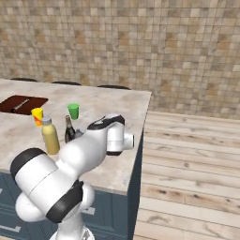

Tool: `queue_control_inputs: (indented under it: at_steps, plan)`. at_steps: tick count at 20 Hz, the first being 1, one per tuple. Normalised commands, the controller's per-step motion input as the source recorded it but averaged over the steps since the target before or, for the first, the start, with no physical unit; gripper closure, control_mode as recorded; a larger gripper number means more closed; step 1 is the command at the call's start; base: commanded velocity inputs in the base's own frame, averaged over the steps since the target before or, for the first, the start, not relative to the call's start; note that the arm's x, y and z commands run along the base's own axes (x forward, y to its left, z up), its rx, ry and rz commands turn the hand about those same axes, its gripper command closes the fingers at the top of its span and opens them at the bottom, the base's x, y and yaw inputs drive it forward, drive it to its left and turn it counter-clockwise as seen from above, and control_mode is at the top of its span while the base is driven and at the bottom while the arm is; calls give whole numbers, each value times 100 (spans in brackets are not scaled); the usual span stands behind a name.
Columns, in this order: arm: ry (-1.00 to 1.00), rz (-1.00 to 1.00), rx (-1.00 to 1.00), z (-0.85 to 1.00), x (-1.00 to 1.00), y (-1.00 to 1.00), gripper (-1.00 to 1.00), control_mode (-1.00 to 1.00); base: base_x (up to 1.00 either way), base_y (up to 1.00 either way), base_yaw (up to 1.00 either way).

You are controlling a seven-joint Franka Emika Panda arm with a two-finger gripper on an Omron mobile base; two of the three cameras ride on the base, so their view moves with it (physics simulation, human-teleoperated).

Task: Place the drinks on the dining counter in a tight cluster.

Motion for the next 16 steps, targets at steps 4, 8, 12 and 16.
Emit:
queue_control_inputs:
  at_steps: [4, 8, 12, 16]
  plan:
    - [0, 3, 0, -15, 10, 0, 100, -100, 0, 0, 0]
    - [0, 4, 0, -14, 8, -1, 100, -100, 0, 0, 0]
    - [0, 4, 0, -14, 5, 0, 100, -100, 0, 0, 0]
    - [0, 5, 0, -8, 9, 0, 100, -100, 0, 0, 0]
